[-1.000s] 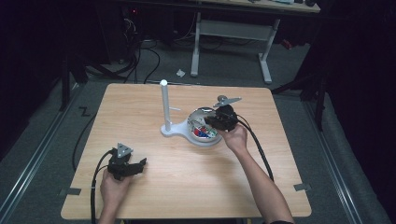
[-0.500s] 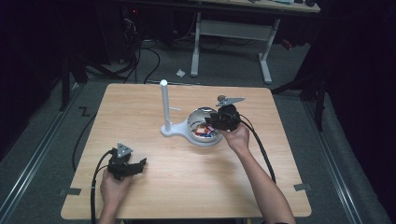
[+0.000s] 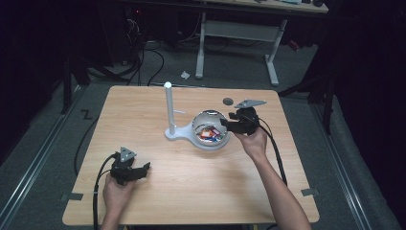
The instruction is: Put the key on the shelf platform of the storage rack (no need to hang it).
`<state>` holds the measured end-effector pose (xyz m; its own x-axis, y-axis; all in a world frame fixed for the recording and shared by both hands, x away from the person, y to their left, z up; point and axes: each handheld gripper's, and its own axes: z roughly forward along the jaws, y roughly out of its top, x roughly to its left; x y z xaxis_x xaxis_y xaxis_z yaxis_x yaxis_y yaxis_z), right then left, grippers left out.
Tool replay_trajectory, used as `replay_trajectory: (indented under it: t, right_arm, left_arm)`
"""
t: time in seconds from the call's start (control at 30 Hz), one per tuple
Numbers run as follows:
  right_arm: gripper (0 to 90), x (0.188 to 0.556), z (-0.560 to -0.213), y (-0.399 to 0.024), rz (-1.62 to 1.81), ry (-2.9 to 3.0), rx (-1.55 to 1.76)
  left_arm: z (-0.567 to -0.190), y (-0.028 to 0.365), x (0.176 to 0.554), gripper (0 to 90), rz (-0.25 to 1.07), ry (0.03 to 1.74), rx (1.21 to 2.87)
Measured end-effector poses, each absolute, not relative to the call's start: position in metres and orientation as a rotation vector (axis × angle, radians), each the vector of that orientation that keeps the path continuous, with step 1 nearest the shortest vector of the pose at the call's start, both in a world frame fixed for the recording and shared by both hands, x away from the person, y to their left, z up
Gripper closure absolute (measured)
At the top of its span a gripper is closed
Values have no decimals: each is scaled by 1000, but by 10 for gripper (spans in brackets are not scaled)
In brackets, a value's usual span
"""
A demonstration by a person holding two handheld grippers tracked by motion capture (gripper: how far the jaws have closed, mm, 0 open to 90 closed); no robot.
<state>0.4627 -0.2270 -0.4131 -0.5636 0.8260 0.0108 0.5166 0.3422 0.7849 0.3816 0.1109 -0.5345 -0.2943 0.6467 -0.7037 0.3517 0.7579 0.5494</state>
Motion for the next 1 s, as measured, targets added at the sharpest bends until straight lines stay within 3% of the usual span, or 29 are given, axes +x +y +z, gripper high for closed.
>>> replay_trajectory:
  t: [1.0]
  right_arm:
    - [468, 416, -390, -277, 1126, 2119, 1248]
  left_arm:
    - [-535, 111, 382, 269, 362, 1899, 774]
